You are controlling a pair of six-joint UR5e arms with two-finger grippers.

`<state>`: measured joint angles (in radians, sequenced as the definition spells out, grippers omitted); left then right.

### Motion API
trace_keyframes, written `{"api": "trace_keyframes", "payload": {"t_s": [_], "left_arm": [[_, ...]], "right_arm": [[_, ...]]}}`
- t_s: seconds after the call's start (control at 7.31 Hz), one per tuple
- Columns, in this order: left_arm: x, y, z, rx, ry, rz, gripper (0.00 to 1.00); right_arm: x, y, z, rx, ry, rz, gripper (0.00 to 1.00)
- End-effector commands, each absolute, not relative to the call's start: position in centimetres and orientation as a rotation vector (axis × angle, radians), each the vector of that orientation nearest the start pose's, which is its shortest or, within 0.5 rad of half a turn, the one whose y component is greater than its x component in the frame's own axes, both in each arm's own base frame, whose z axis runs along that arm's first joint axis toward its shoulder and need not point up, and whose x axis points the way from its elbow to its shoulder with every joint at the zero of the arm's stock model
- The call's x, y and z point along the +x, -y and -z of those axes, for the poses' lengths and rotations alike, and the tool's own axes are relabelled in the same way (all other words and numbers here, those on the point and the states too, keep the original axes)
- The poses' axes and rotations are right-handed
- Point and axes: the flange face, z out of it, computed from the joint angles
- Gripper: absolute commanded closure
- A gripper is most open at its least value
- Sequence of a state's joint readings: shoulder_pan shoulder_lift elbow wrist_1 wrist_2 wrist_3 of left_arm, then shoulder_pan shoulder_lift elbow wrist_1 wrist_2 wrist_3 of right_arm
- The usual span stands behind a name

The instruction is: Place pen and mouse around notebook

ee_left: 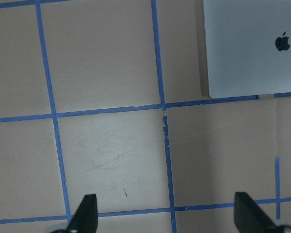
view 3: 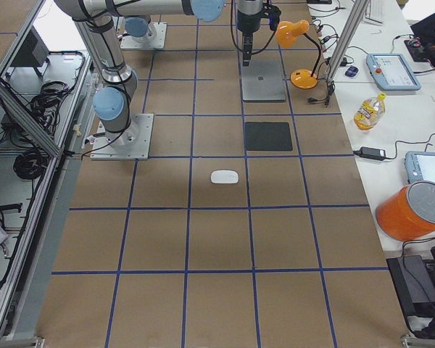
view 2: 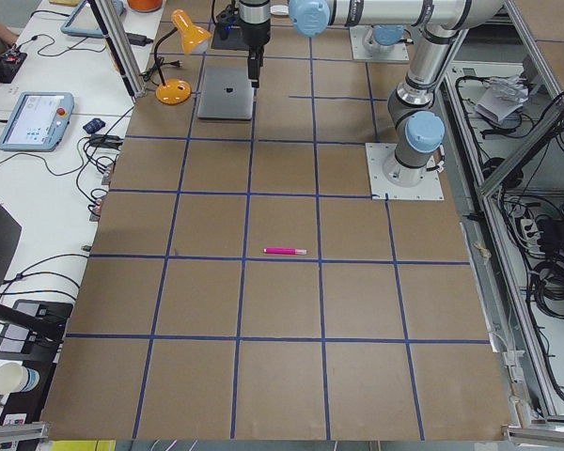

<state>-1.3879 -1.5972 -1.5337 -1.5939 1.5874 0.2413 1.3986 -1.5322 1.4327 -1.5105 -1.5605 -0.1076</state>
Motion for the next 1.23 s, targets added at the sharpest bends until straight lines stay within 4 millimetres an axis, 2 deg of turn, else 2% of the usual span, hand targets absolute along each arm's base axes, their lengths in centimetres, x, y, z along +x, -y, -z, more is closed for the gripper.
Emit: {"api": "trace_keyframes", "payload": {"t_s": [0.0,0.14,0.27,0.41,0.55,0.68,0.82,0.96,1.09], "left_arm": [[8.5,50.6,-44.1,-0.004,-3.157,-0.122,0.0],[14.1,49.7,-40.9,0.029,-3.156,-0.093,0.0],[19.2,48.2,-37.3,0.065,-3.152,-0.068,0.0],[23.9,47.0,-33.6,0.062,-3.113,0.011,0.0],[27.5,45.2,-29.9,0.117,-3.078,0.065,0.0],[29.2,43.9,-26.9,0.132,-3.079,0.06,0.0],[30.5,42.9,-24.9,0.088,-3.099,0.035,0.0],[30.8,42.8,-23.4,0.081,-3.122,0.002,0.0],[30.8,42.6,-21.8,0.058,-3.14,-0.032,0.0]], "right_arm": [[-4.4,52.5,-52.2,0.005,-3.142,0.025,0.0],[-9.0,52.3,-49.0,-0.031,-3.135,-0.048,0.0],[-12.0,52.4,-45.6,0.025,-3.139,-0.079,0.0],[-15.5,52.7,-40.4,0.084,-3.148,-0.211,0.0],[-18.0,51.7,-36.7,0.053,-3.127,-0.263,0.02],[-20.6,50.4,-32.8,0.024,-3.126,-0.23,0.02],[-22.9,49.1,-28.2,0.051,-3.127,-0.202,0.02],[-22.9,48.8,-24.6,0.035,-3.125,-0.2,0.01],[-23.0,48.9,-22.7,0.034,-3.118,-0.211,0.01]]}}
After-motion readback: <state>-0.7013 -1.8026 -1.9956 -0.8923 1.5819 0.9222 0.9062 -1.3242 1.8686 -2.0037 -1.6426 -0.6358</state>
